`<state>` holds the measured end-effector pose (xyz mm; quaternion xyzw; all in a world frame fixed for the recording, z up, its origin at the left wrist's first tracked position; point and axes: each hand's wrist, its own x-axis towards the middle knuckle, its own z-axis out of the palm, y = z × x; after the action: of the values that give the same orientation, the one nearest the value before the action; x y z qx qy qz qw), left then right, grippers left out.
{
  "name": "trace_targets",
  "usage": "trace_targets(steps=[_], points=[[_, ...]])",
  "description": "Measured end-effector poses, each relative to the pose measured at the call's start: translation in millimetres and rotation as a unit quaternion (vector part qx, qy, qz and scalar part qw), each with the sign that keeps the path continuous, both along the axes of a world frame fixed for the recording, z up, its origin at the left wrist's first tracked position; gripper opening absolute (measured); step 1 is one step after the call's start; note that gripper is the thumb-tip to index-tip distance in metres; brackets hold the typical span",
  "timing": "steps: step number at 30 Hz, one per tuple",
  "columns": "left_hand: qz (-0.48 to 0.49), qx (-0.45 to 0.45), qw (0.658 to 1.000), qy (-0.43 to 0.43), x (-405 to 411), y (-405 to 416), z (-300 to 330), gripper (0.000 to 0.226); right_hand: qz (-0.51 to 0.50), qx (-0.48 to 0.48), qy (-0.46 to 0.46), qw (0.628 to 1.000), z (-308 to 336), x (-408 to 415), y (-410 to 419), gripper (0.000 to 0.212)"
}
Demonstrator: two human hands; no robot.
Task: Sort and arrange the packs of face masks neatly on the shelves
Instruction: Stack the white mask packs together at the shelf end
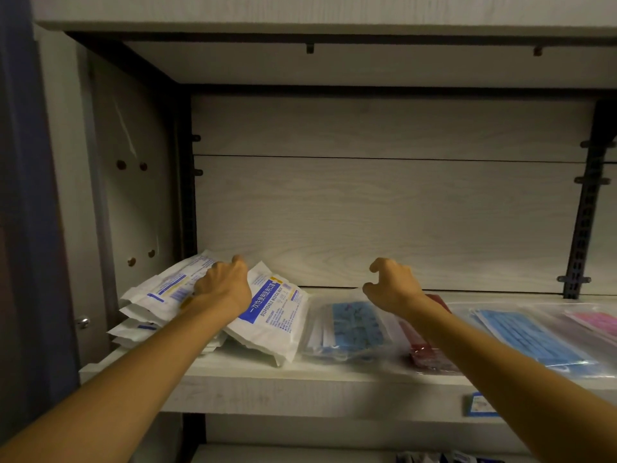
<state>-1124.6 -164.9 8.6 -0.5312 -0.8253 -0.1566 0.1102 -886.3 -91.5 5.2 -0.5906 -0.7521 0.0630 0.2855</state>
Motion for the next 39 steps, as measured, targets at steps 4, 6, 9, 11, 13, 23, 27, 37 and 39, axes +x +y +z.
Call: trace_targets(steps=[4,6,9,11,13,23,27,37,39], points=[[0.009,-0.028,1.000,-0.002,3,1,-1,0.057,0.008,0.015,0.026,1.000,2,7,-3,0.045],[0.016,-0.040,0.999,0.005,4,2,-2,0.063,0.008,0.016,0.038,0.999,1,12,-3,0.042],[0.023,-0.051,0.998,0.006,6,4,-2,0.066,0.007,0.020,0.054,0.998,-2,19,0,0.038],[0.021,-0.054,0.998,0.001,6,6,-3,0.065,0.014,0.017,0.060,0.998,-5,21,0,0.036],[0.023,-0.052,0.998,-0.004,6,8,-3,0.062,0.022,0.016,0.067,0.997,-8,22,1,0.034],[0.051,-0.064,0.996,-0.035,13,10,-2,0.064,0.069,0.009,0.084,0.994,-11,21,4,0.030],[0.073,-0.087,0.993,-0.034,15,10,-3,0.059,0.089,0.006,0.087,0.992,-15,19,4,0.029],[0.069,-0.082,0.988,-0.115,24,7,-3,0.066,0.121,-0.005,0.100,0.988,-21,17,7,0.027],[0.075,-0.090,0.987,-0.114,26,7,-5,0.070,0.125,-0.008,0.103,0.987,-22,17,8,0.026]])
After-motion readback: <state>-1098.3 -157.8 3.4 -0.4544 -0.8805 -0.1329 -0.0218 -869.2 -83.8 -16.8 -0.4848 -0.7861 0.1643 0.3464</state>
